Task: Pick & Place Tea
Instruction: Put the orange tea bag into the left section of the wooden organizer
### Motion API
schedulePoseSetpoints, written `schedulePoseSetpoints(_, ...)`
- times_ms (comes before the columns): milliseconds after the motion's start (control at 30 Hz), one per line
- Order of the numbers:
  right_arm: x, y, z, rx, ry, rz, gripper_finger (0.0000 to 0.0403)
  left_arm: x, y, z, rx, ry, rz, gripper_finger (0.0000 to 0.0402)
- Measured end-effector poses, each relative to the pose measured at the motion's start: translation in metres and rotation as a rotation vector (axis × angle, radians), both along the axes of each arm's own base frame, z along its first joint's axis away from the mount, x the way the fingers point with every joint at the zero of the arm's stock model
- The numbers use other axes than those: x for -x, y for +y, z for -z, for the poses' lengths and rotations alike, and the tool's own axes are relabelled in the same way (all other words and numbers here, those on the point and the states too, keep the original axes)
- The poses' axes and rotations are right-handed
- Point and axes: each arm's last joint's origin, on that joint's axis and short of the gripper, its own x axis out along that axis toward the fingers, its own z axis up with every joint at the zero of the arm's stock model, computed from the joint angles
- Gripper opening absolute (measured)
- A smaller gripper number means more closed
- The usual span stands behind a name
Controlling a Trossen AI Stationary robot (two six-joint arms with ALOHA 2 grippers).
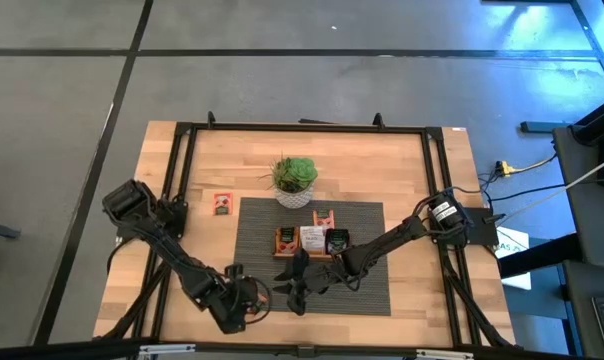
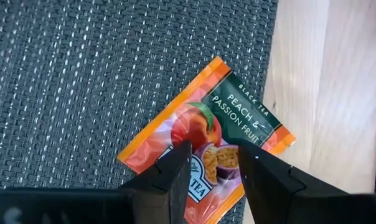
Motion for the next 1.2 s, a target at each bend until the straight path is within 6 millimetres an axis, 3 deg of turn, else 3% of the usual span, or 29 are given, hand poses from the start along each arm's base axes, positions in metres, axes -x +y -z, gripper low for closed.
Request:
schedulePoseSetpoints(167,0.002,0.001,0.002,0.081,0.008,-0.045,0.0145,0.005,-0.005,0.000,-0.052,-0.046,0.019,0.0130)
schedulePoseSetpoints(333,0.002,0.002,0.002,-0.003,0.024,-0.004,0.0145,0.008,-0.007,0.000,-0.071,-0.067,0.025,0.0130)
schedulePoseSetpoints(833,0.006,0.017,0.009,-0.013,0.012,-0.029,0.0145,0.007,-0.009,0.000,-0.118,-0.099,0.109,0.0130)
schedulePoseSetpoints(1200,-0.022,0.034,0.022,-0.076,0.109,0.024,0.0145,0.009,-0.010,0.000,-0.145,-0.106,0.159,0.0130)
